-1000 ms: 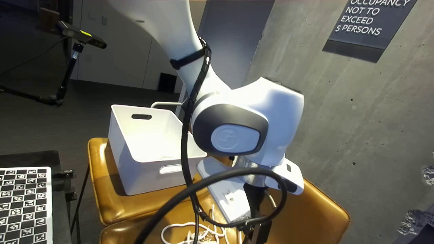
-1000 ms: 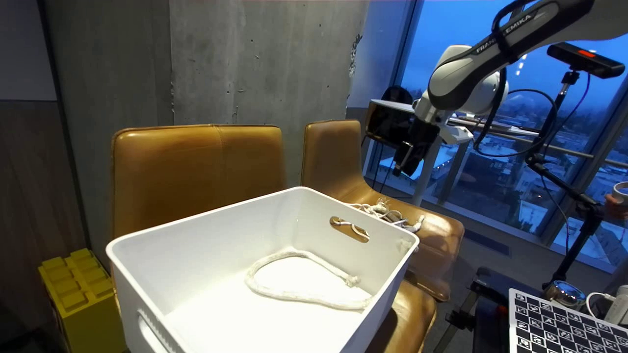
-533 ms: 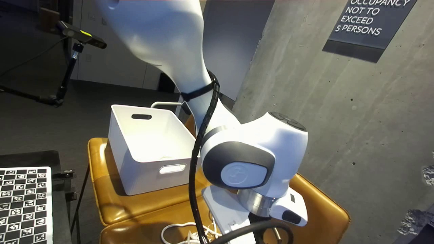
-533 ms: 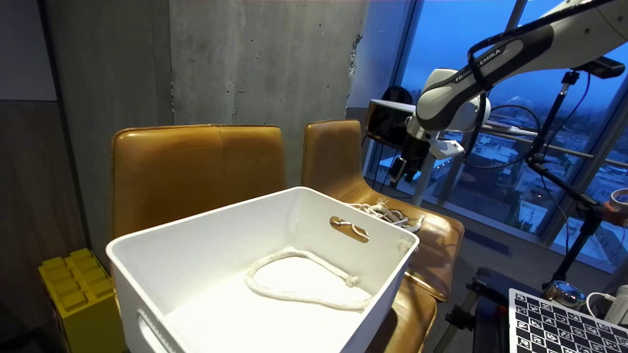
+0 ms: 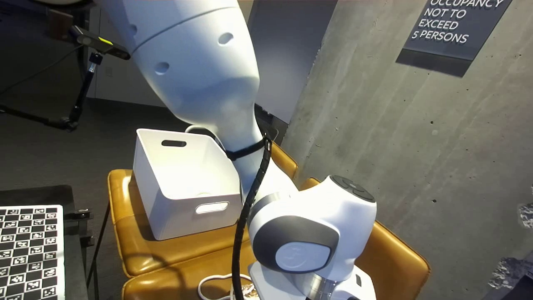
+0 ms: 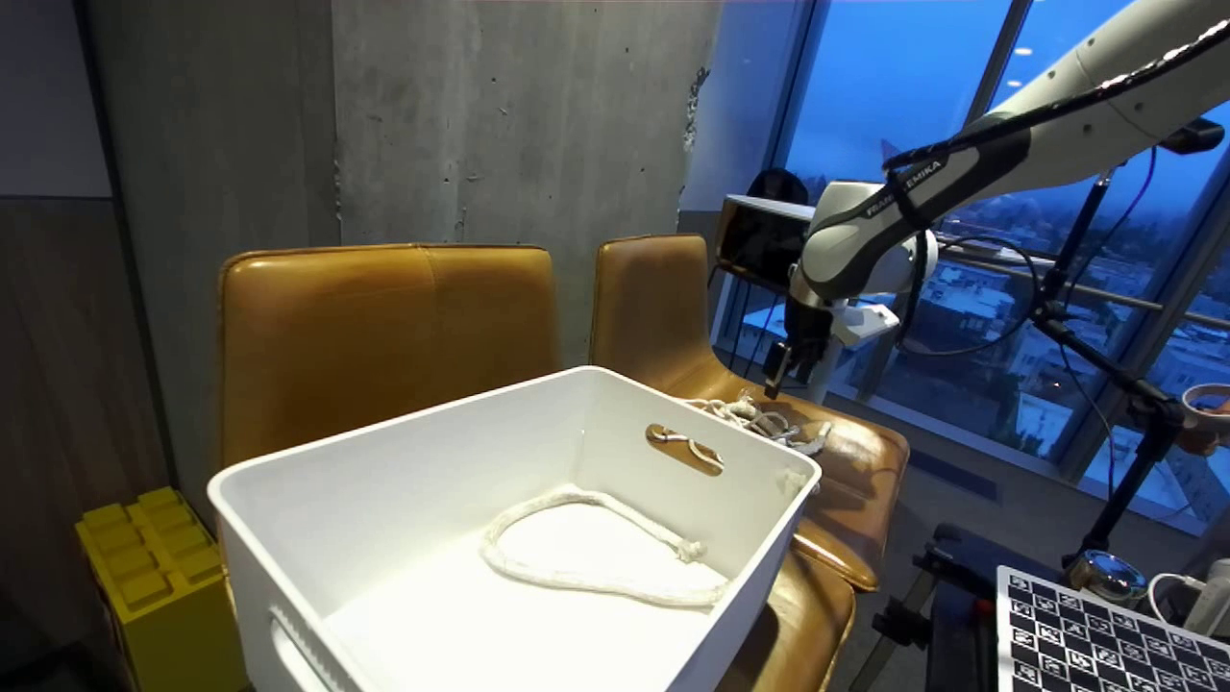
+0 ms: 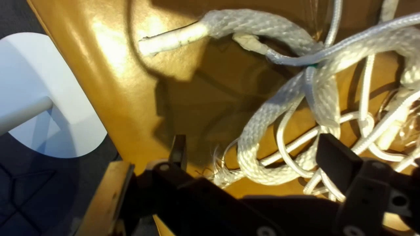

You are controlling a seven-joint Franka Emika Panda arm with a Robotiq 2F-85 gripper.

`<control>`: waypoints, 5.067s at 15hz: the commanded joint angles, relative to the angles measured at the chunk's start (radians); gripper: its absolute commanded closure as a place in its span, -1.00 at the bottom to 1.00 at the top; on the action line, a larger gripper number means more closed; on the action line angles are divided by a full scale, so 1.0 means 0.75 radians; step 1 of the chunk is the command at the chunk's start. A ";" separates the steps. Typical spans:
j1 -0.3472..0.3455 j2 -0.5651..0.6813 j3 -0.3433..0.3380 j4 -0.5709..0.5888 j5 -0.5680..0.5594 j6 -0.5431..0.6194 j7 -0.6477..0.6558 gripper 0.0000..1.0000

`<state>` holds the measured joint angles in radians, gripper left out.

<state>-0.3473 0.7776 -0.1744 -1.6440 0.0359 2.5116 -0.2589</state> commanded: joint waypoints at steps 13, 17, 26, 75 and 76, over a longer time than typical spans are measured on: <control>-0.002 0.334 -0.031 0.338 -0.063 -0.004 0.193 -0.47; 0.011 0.344 -0.042 0.347 -0.083 -0.005 0.234 -0.02; 0.087 0.268 -0.066 0.291 -0.105 -0.016 0.310 1.00; 0.241 -0.921 0.018 -0.313 -0.050 -0.327 0.244 0.94; 0.236 -0.868 0.011 -0.249 -0.048 -0.296 0.265 0.94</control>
<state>-0.1602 0.0799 -0.1598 -1.8939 -0.0008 2.2497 -0.0674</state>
